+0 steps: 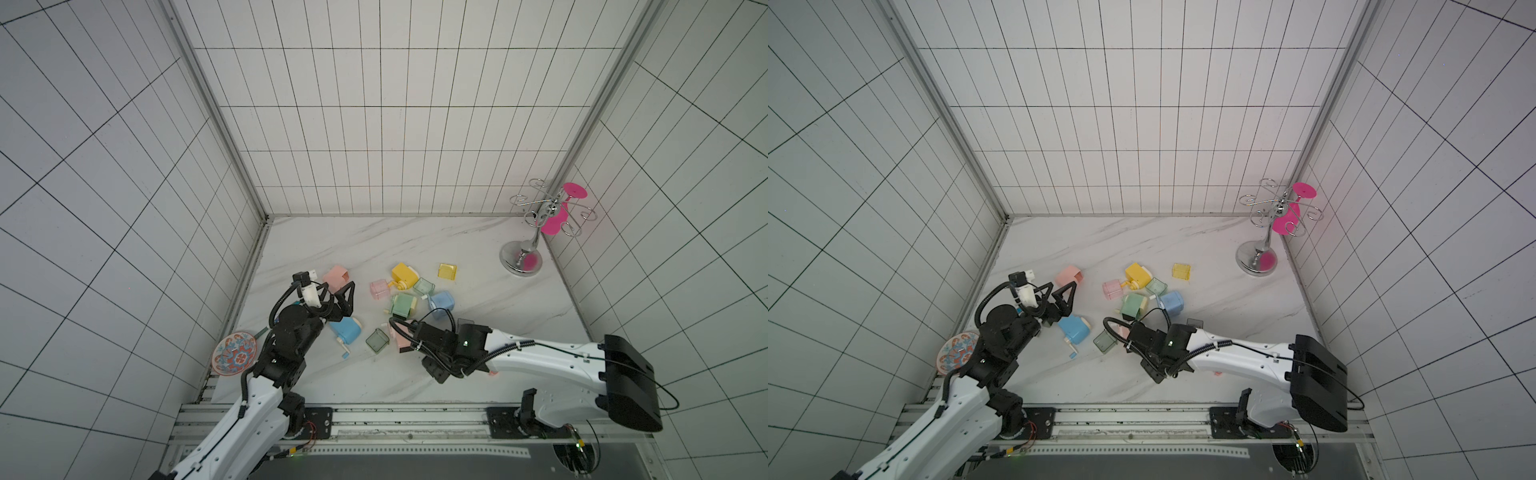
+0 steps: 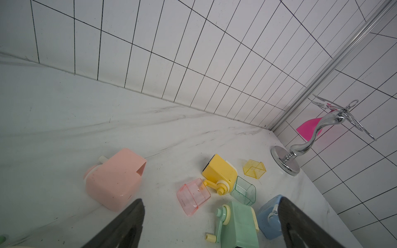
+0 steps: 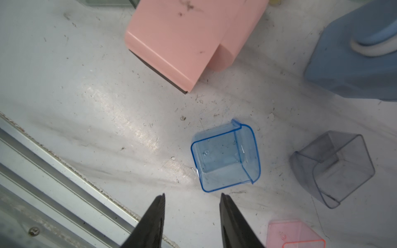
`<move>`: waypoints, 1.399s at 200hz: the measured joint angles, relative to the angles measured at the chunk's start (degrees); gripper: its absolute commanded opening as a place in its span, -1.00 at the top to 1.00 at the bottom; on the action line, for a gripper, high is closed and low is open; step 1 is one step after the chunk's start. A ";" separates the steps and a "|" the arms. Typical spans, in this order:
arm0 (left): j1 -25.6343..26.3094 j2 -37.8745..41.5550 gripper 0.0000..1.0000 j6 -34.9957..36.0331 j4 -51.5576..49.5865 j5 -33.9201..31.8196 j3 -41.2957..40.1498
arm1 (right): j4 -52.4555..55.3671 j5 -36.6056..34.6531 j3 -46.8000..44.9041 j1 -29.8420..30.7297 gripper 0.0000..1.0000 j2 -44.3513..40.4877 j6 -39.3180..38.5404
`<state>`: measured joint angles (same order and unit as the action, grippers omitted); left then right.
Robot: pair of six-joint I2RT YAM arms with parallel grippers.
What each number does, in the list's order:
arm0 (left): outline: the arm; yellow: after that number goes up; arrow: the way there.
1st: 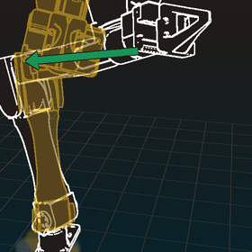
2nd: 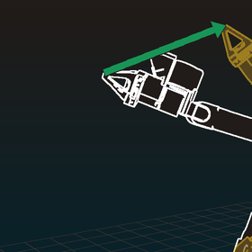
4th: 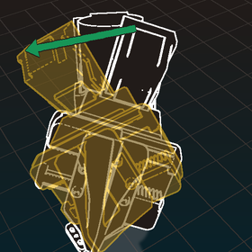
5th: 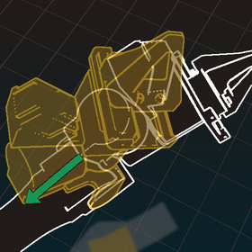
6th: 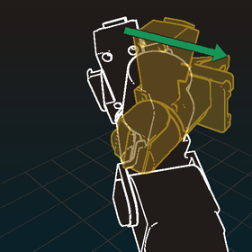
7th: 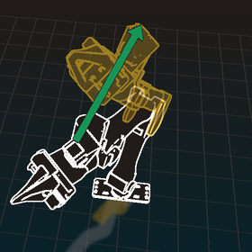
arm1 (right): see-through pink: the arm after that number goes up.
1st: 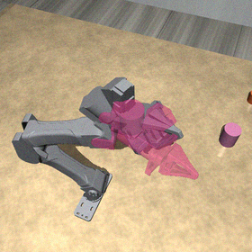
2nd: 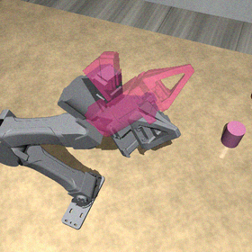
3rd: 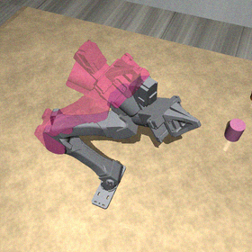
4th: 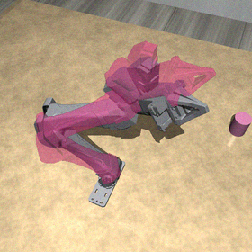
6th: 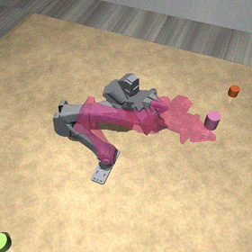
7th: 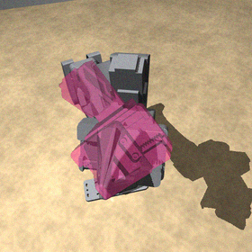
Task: Put the tray back into the pencil sharpener
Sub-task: Adjust the pencil sharpener at the center of the board.
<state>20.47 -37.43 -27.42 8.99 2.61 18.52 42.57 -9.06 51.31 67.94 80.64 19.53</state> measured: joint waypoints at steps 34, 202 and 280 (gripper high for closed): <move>0.00 0.15 -0.95 -0.02 -0.02 0.00 0.00 | -2.84 -0.13 -0.07 0.00 0.25 4.63 -1.18; 0.00 1.20 -0.95 -0.20 -0.31 -0.13 -0.02 | -5.55 -3.02 -0.48 -0.07 1.00 8.33 12.28; 0.00 0.94 -0.95 -1.09 -0.76 -0.44 0.00 | -5.49 -6.95 -0.48 -1.33 0.92 6.51 30.12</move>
<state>20.47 -36.49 -28.51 8.23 2.17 18.52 37.08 -16.01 50.83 66.61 87.15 49.65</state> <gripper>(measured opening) 0.975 0.050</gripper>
